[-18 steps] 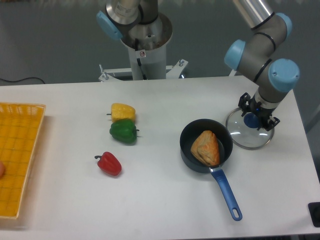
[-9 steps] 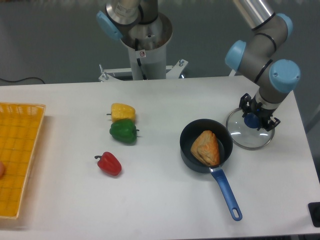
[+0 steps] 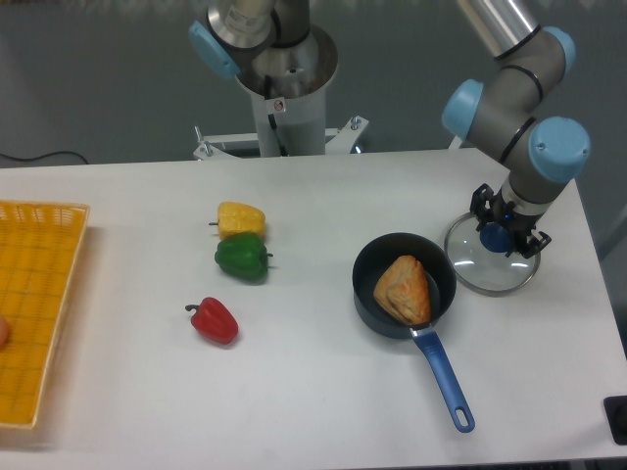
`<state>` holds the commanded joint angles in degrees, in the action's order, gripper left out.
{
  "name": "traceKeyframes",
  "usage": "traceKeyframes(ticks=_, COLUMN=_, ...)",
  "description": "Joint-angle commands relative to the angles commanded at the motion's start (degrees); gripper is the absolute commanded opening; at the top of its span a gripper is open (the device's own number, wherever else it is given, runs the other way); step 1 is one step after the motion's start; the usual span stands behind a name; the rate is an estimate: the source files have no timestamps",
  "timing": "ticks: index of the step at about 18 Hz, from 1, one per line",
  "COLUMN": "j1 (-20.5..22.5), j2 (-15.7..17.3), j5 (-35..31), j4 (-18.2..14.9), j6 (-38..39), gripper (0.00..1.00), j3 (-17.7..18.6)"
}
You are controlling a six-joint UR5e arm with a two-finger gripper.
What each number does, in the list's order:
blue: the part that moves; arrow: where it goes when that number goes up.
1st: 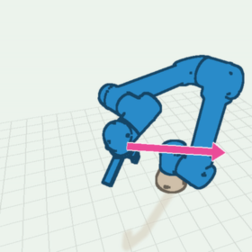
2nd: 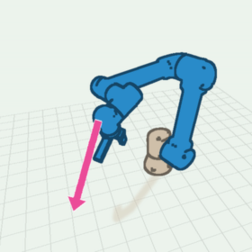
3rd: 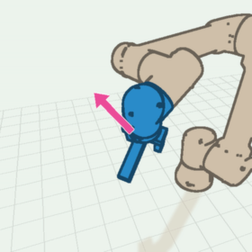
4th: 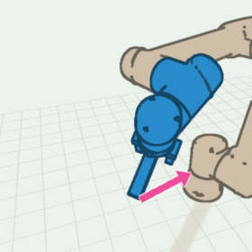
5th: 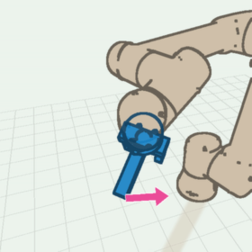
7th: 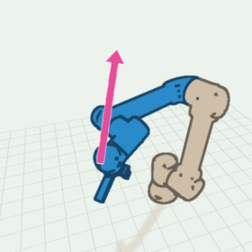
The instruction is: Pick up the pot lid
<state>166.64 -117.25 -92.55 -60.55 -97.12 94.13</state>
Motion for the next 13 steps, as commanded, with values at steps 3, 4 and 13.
traceKeyframes(ticks=3, j1=-0.18, j2=0.79, j5=0.09, j4=-1.23, j6=-0.09, gripper=0.6, j3=-0.79)
traceKeyframes(ticks=4, j1=-0.26, j2=0.79, j5=0.09, j4=-1.41, j6=-0.09, gripper=0.6, j3=-0.97)
traceKeyframes(ticks=13, j1=-0.88, j2=2.46, j5=0.26, j4=-2.37, j6=-0.61, gripper=0.6, j3=-2.02)
